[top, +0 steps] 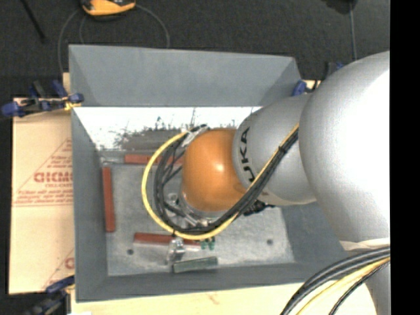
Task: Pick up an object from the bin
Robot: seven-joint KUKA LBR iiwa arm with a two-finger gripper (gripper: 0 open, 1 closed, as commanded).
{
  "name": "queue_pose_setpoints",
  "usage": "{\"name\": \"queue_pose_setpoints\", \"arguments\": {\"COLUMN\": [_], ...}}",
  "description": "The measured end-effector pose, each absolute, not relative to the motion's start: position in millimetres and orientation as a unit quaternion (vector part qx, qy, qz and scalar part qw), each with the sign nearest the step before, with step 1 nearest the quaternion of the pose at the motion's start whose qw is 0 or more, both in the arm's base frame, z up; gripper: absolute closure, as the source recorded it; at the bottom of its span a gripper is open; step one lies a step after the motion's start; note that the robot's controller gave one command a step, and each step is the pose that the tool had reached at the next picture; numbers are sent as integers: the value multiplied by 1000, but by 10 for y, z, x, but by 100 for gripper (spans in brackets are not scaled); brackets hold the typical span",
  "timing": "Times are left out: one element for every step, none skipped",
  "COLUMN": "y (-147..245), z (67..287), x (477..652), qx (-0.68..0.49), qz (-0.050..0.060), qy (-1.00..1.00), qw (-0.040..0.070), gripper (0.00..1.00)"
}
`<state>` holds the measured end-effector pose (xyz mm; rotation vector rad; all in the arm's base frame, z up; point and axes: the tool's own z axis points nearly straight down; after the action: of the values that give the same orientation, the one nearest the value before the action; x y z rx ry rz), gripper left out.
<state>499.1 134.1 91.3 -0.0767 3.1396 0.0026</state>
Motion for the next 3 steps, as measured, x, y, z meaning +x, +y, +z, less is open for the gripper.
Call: {"name": "queue_pose_setpoints", "arguments": {"y": [1233,1209,1211], "z": [1023,765,788], "x": [4960,4964,4774], "qx": [46,38,111], "qz": [1,3,4], "qy": [999,999,994], "qw": [0,7,2], "gripper": [0,0,100]}}
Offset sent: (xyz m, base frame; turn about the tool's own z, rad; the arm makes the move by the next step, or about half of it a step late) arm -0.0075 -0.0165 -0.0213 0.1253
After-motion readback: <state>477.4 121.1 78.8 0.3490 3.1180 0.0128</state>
